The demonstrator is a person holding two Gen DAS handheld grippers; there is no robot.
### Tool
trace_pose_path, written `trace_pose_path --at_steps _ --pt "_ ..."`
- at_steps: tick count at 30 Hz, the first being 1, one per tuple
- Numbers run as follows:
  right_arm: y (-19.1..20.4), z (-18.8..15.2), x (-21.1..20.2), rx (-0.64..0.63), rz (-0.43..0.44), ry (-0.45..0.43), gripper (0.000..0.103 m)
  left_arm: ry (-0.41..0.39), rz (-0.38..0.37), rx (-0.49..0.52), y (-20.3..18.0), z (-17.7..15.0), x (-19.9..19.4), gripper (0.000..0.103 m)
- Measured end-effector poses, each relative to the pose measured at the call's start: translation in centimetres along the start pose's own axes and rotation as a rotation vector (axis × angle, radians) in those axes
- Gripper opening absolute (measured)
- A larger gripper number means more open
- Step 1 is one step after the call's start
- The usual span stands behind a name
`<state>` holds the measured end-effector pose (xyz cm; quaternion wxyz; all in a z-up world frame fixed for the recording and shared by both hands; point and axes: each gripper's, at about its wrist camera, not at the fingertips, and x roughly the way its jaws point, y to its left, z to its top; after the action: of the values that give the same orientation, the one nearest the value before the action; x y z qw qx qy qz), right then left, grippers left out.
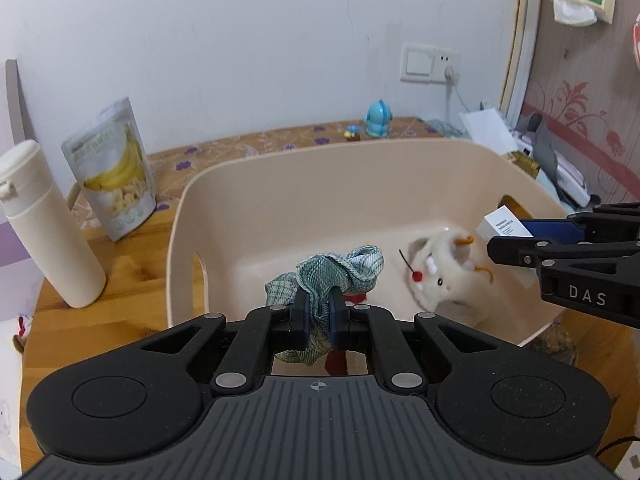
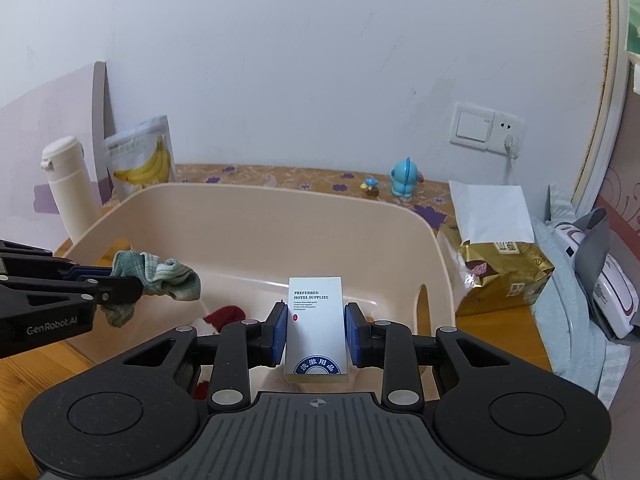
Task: Organize objects
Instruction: 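Carry the scrunchie and white box over the bin and lower them inside, then open both grippers to release the items and withdraw from the bin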
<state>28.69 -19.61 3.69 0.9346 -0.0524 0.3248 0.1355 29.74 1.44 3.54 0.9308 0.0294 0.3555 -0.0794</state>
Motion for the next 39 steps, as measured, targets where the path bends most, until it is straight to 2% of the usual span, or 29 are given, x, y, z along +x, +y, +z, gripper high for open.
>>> trace_pose_path --at_steps 9,12,14,17,19,20,21,22,27,33,39 --pt "0.2 -0.7 1.6 -0.022 0.008 0.067 0.033 0.047 -0.003 0.010 -0.5 -0.5 1.3 0.010" --pt "0.2 -0.8 1.9 -0.025 0.006 0.082 0.040 0.065 0.003 -0.004 -0.3 -0.5 1.4 0.016" --pt "0.3 -0.9 2.0 -0.026 0.008 0.090 0.040 0.061 0.006 -0.008 -0.2 -0.5 1.3 0.021" --pt "0.2 -0.9 2.0 -0.018 0.015 0.089 0.044 0.049 0.000 -0.006 -0.3 -0.4 0.8 0.035" --pt "0.2 -0.8 1.8 -0.017 0.011 0.082 0.051 0.029 -0.011 -0.001 -0.6 -0.4 0.2 0.053" --pt "0.2 -0.8 1.6 -0.017 0.006 0.076 0.057 0.018 -0.016 0.002 -0.8 -0.4 -0.1 0.057" --pt "0.2 -0.8 1.4 -0.016 0.004 0.071 0.061 0.007 -0.011 0.005 -1.0 -0.4 -0.5 0.069" --pt "0.2 -0.8 1.2 -0.016 0.005 0.065 0.063 -0.006 0.000 0.008 -1.2 -0.4 -0.8 0.076" --pt "-0.1 -0.8 -0.2 0.001 -0.006 0.030 0.089 -0.047 0.011 0.003 -1.3 -0.4 -2.7 0.079" --pt "-0.3 -0.8 -2.4 0.013 -0.006 -0.023 0.101 -0.088 0.029 -0.010 -1.1 -0.7 -5.1 0.083" --pt "-0.4 -1.1 -4.5 0.031 -0.001 -0.067 0.103 -0.105 0.048 -0.018 -1.0 -1.4 -6.9 0.084"
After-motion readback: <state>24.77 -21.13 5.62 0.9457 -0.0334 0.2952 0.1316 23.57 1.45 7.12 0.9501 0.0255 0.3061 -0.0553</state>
